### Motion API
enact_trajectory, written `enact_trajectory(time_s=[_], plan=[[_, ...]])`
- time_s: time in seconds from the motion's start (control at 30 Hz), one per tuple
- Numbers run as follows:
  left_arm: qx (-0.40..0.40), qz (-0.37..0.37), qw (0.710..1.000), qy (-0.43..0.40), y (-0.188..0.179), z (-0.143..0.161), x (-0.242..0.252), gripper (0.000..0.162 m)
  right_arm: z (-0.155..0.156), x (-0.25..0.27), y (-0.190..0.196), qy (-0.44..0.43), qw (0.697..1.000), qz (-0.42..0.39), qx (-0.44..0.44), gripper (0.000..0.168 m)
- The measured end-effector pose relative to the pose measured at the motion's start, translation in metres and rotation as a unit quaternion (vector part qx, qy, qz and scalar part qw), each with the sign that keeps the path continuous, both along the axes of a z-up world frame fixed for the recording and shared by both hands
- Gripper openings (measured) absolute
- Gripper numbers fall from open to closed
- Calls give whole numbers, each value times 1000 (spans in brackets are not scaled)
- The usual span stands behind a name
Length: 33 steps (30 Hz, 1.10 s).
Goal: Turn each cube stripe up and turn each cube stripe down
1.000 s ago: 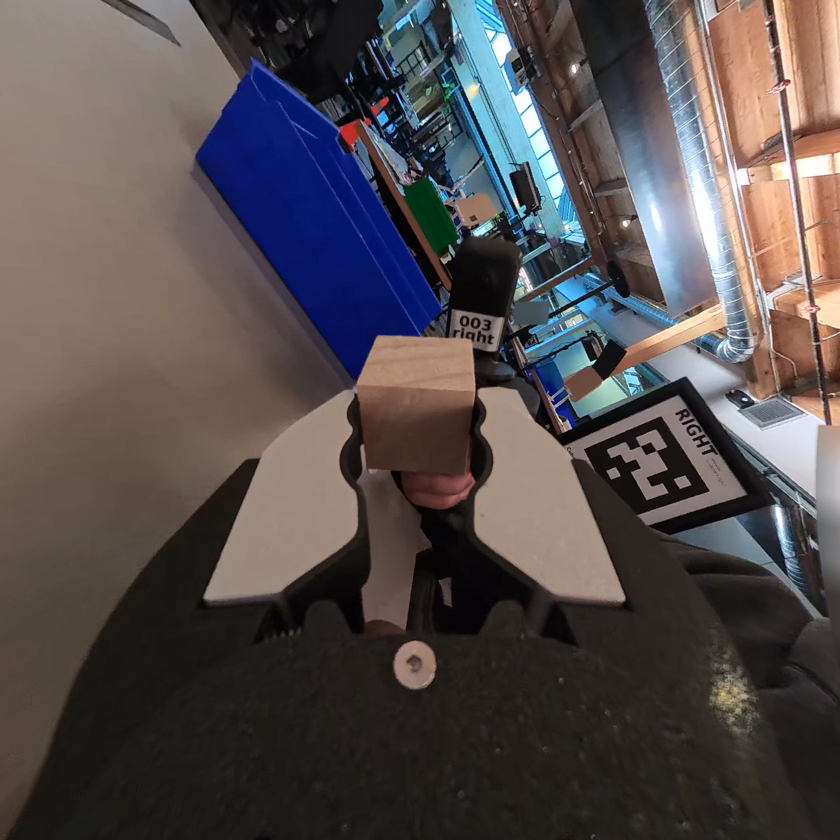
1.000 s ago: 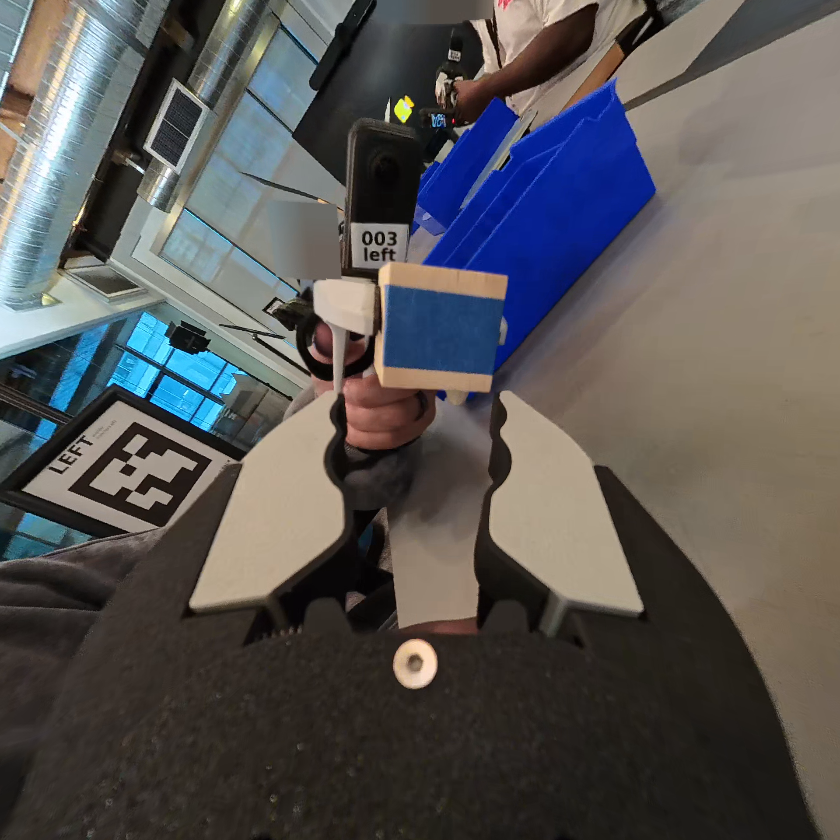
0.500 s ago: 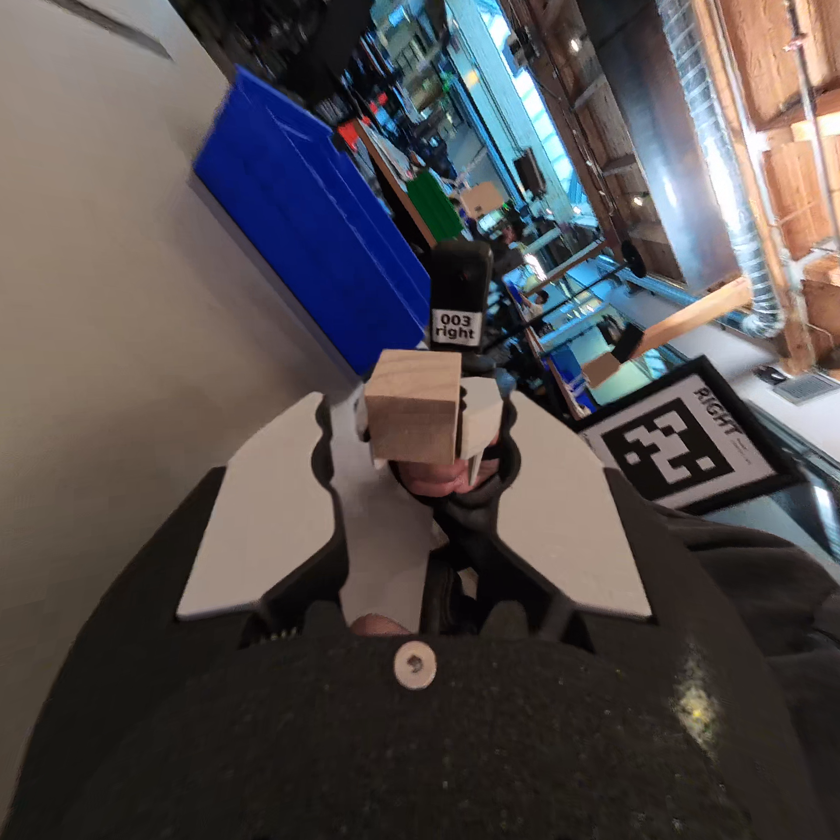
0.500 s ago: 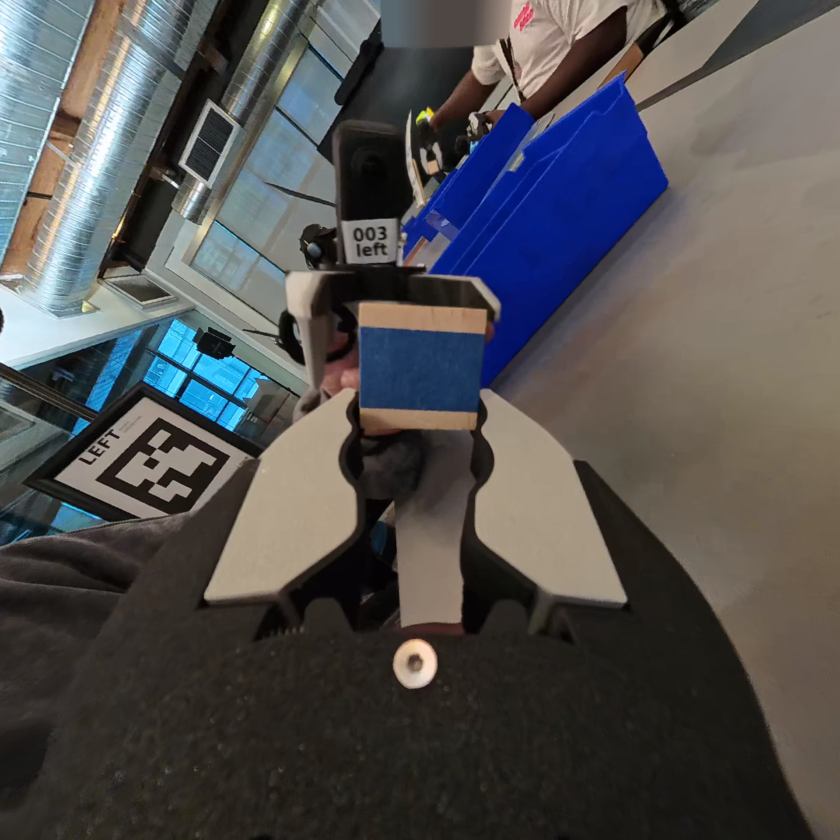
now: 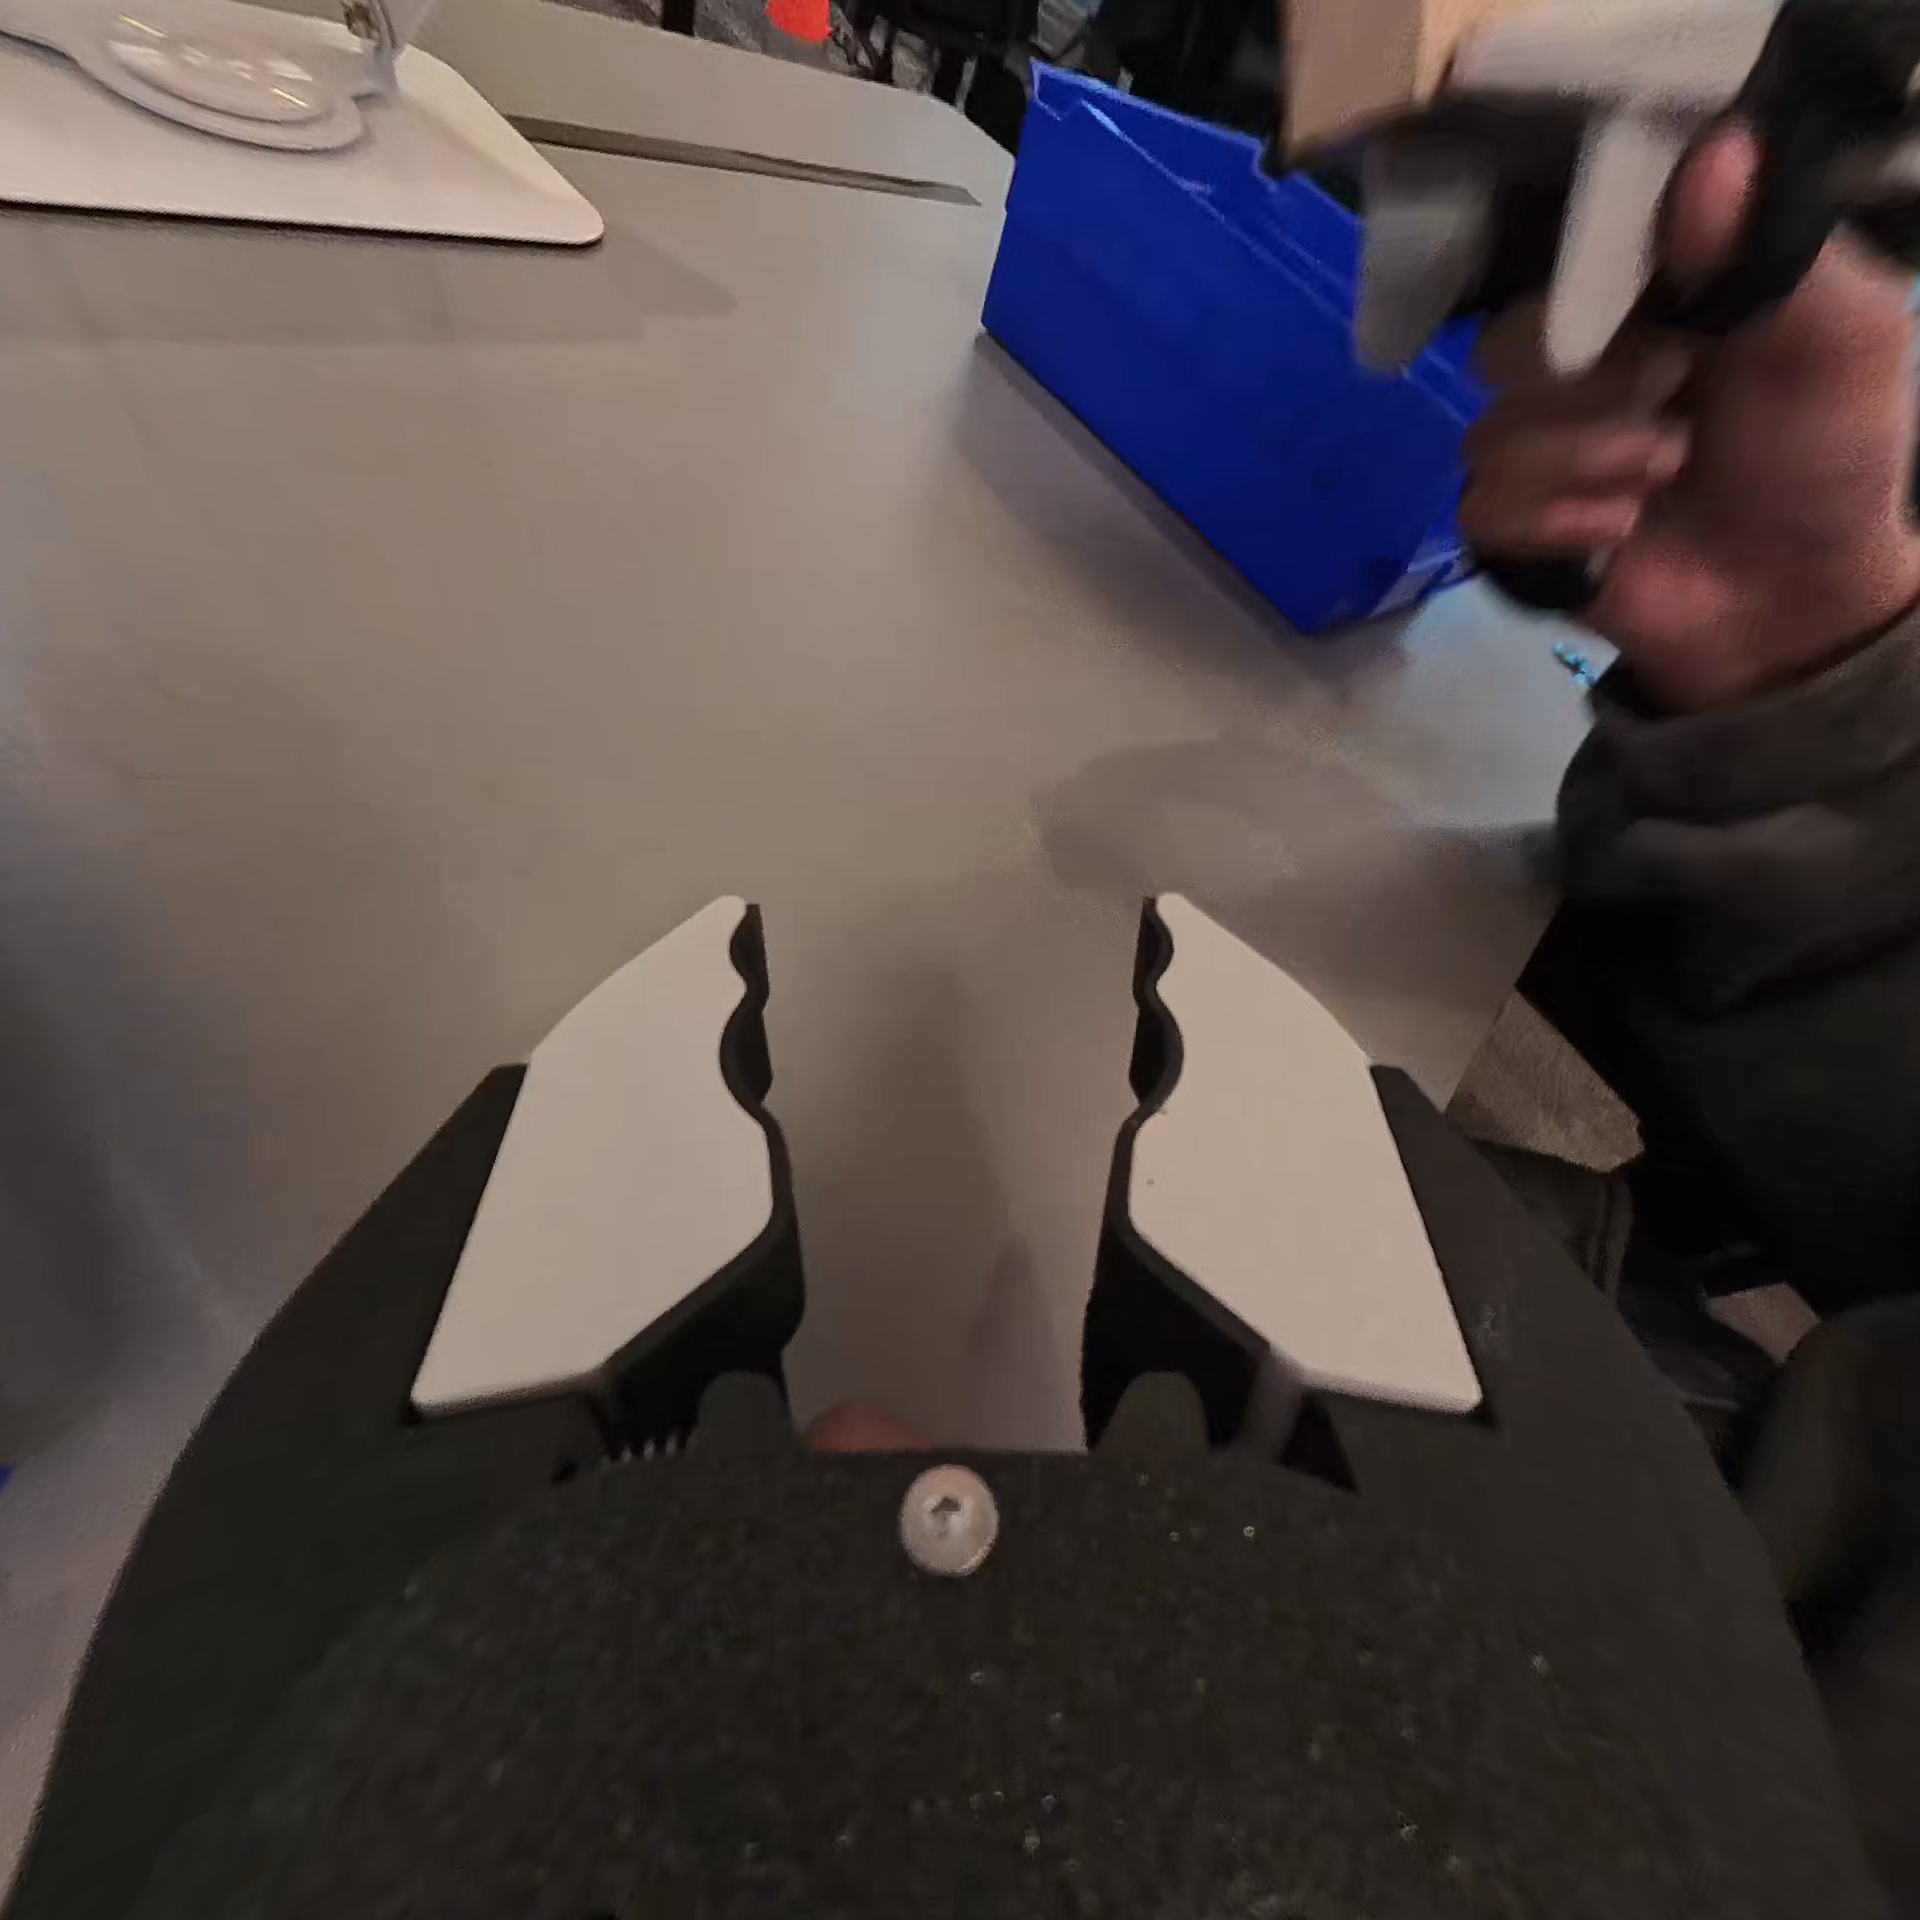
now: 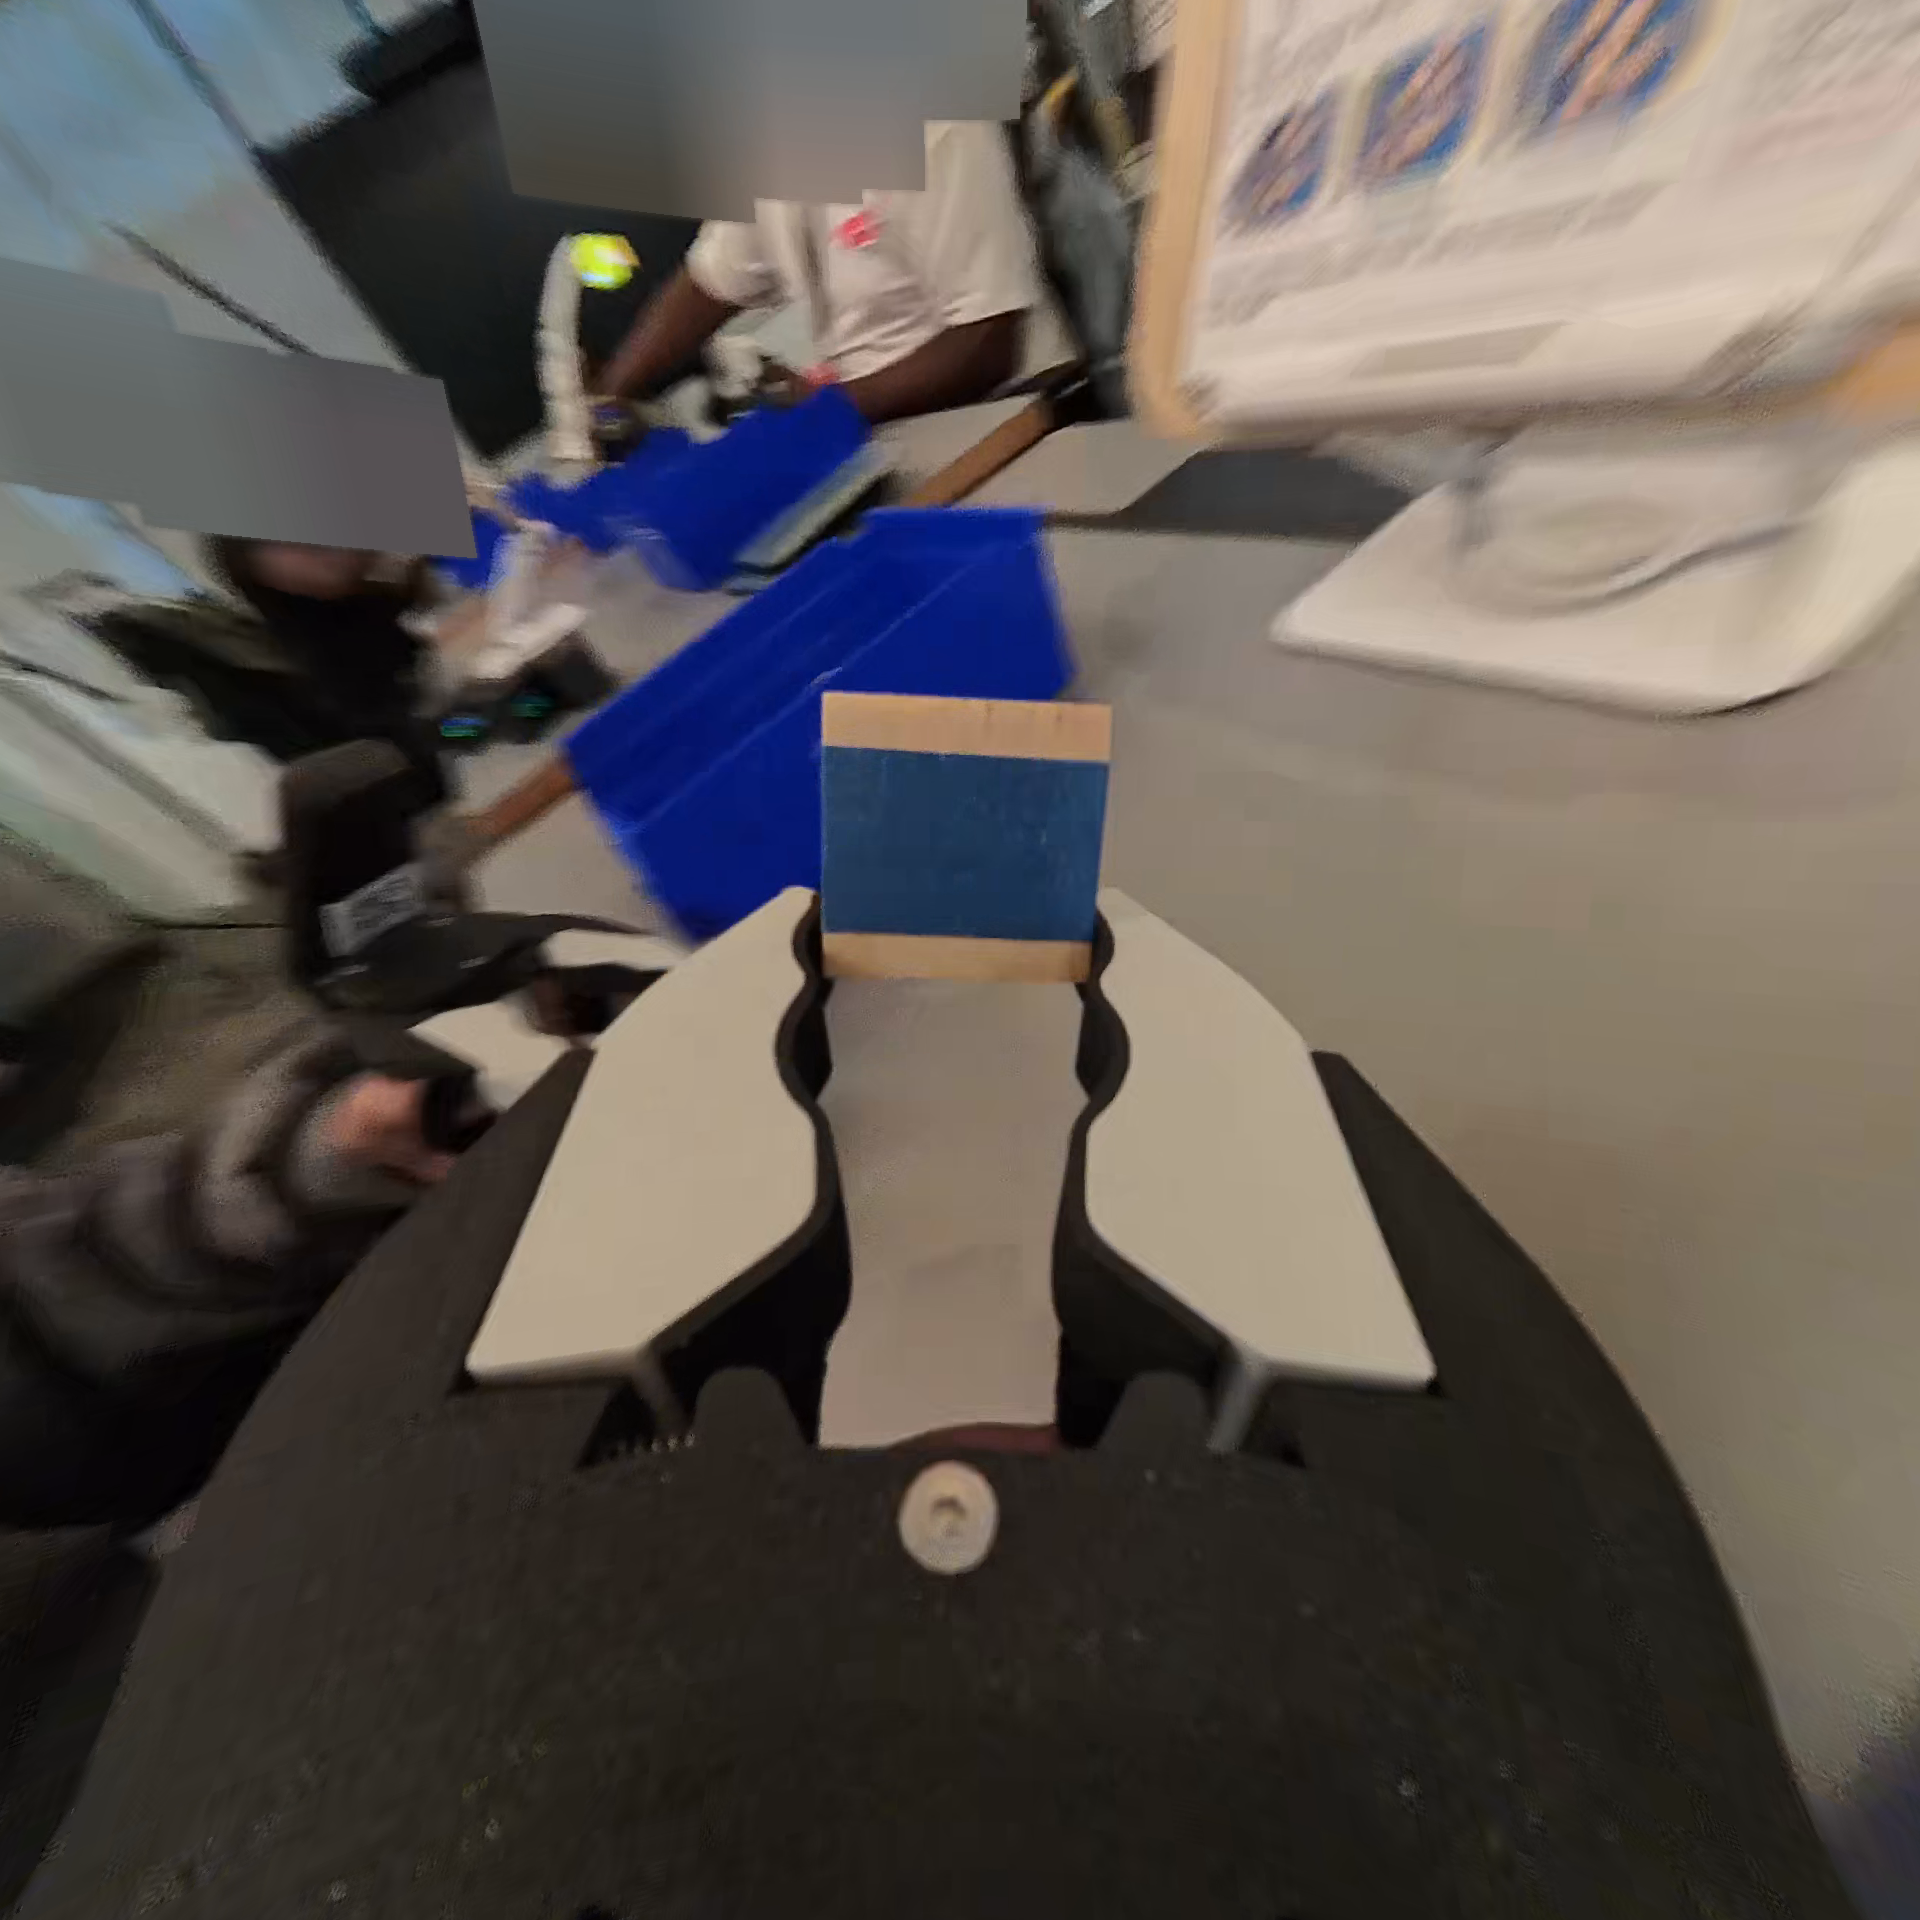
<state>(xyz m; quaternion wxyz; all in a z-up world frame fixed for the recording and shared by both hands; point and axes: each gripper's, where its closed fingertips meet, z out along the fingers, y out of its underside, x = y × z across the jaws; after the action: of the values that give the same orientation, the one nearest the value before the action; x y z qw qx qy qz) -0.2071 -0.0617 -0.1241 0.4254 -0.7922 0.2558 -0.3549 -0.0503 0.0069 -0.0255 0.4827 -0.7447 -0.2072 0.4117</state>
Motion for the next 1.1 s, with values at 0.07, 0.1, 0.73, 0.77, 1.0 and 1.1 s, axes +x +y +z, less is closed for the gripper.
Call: enact_trajectory(time_s=[0.07, 0.1, 0.73, 0.77, 1.0, 1.1], plan=[[6, 1, 1000, 8, 1, -2, 0, 66, 28, 55, 15, -82, 993, -82, 37, 45], [5, 0, 1000, 9, 1, -2, 0, 66, 37, 88, 23, -128, 983, -123, 41, 45], [2, -21, 999, 35, -3, -8, 4, 63, -151, 245, 89, -425, 839, -238, -242, 46], [2, -21, 999, 35, -3, -8, 4, 63, -153, 246, 90, -427, 837, -241, -243, 46], [-9, -23, 999, 45, -3, -14, 5, 63, -136, 259, 84, -406, 846, -258, -231, 61], [-4, -22, 999, 46, -3, -13, 4, 64, -55, 258, 74, -348, 879, -297, -134, 61]])
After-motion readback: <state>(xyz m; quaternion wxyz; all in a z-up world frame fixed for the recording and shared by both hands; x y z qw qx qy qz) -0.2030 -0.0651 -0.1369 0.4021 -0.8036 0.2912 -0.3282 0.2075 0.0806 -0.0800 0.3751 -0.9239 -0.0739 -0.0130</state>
